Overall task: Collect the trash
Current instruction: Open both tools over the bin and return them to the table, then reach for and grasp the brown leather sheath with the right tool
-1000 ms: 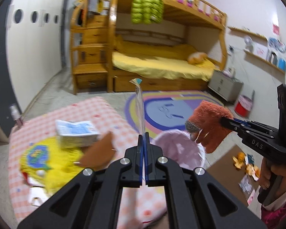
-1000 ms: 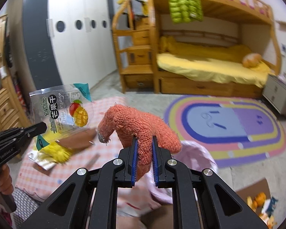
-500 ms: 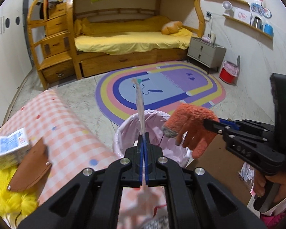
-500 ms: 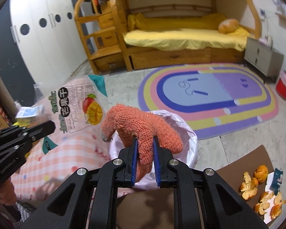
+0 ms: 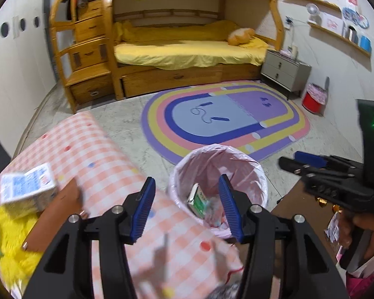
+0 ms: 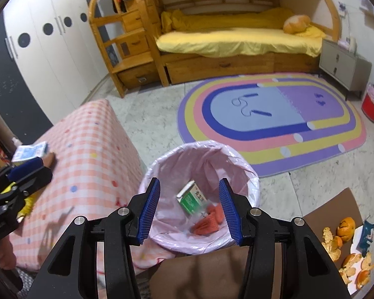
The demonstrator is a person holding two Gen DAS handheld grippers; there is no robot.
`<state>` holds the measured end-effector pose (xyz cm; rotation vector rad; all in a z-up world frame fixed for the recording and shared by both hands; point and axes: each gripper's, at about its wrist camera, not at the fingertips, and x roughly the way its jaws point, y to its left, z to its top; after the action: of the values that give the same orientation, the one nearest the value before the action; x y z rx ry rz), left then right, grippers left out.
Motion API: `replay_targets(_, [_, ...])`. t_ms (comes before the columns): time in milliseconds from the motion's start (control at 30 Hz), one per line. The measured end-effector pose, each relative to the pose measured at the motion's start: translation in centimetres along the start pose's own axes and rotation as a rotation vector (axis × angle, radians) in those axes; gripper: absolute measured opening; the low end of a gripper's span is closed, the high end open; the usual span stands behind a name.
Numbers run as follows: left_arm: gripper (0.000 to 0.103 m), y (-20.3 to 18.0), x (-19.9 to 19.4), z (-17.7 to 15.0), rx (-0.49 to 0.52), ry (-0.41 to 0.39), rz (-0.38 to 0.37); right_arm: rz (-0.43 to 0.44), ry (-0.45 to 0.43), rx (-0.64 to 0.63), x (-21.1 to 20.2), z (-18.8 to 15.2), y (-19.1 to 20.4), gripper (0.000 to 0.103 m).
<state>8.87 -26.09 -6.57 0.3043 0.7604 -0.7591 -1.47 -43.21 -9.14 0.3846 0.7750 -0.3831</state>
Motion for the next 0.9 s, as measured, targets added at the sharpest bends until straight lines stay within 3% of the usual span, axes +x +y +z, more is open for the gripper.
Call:
replay_targets(200, [0.057,2.1,-4.2,-2.1,-0.055,-0.021,0.091,0.073,-0.052,-0.069,-3.8,-0.3,3.7,0.050])
replay_targets(400, [0.062,5.0,-8.4,-5.3,-0.138,-0.036,0.176,0.154,-0.049,-0.161,-5.5,-1.2,8.7,0.050])
replay_targets(800, [0.063,13.5,-13.5,-10.9,-0.334,-0.043,0.372,0.228,-0.002,-0.403,-4.6,-3.2,19.5,0.050])
replay_targets(900, [0.068,14.9,-14.1,-11.5,-0.361,-0.046,0.402,0.222,0.007,-0.459,-3.4,-3.7,21.9,0.050])
